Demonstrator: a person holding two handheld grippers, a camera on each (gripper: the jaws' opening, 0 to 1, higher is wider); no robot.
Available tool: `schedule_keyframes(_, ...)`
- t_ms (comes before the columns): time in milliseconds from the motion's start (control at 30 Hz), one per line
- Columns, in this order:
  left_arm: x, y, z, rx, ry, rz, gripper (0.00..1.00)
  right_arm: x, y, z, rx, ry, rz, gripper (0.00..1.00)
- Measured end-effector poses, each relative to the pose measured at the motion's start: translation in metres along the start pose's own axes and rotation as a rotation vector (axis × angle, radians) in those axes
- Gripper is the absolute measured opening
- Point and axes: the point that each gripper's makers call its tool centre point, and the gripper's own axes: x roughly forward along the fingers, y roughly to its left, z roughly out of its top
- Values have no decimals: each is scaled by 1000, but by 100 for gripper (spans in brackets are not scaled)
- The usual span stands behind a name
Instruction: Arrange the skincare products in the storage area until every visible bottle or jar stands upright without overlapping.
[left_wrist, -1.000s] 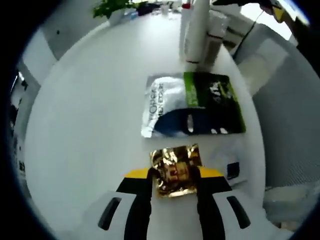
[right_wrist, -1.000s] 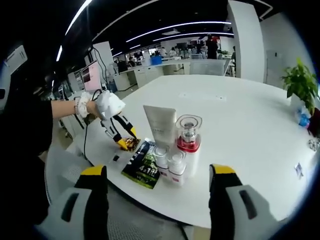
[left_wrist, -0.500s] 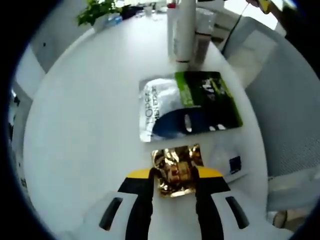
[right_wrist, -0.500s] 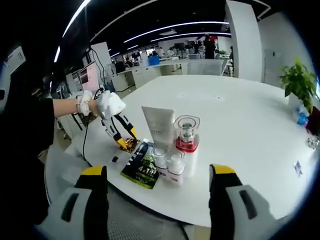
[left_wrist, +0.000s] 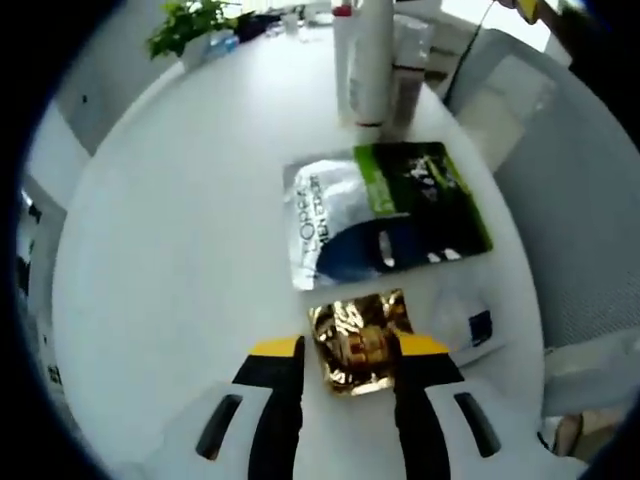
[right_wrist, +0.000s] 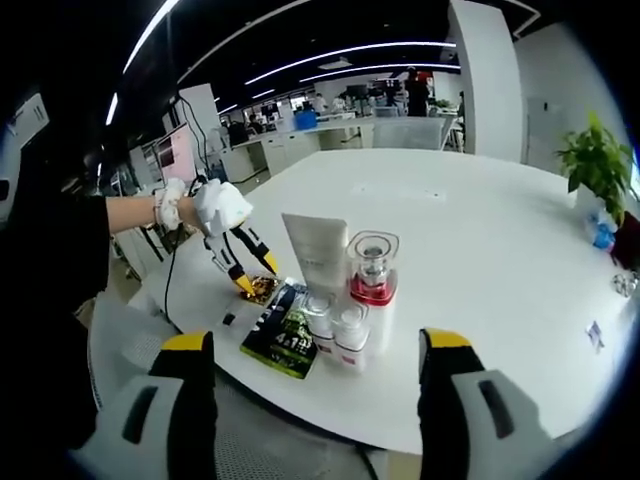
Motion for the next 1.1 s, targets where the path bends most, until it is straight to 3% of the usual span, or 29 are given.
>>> schedule_keyframes(67,-3,-2,7,-26,-34,-11,31,0,1,1,-4,-1,5,84)
schedule_keyframes(200,-8,-2,7,-32,-10,16,39,0,3,5,-18,-10,13,85)
schedule_keyframes(300,-18,-7,21,-111,-85,32,41,-2,3,7,-24,-21,15,85)
schedule_keyframes(367,-27,-9,29,-119,-133,50,41,-3,3,7,-29,-25,19,85)
schedule_keyframes(567,-57,-15,37,-207,-178,161,43,-3,7,8,-49,-36,42,85)
schedule_keyframes(833,-92,-24,61,-377,-351,280,47,-7,11,12,-71,-57,61,85)
schedule_keyframes(900,-97,-28,61,-426,-356,311,47,-7,12,12,-76,-60,66,85)
schedule_keyframes(1000,-102,-35,59,-419,-346,353,48,-8,13,11,-80,-62,68,85)
schedule_keyframes(1100,-109,-45,61,-480,-378,385,52,-10,12,10,-105,-52,59,86)
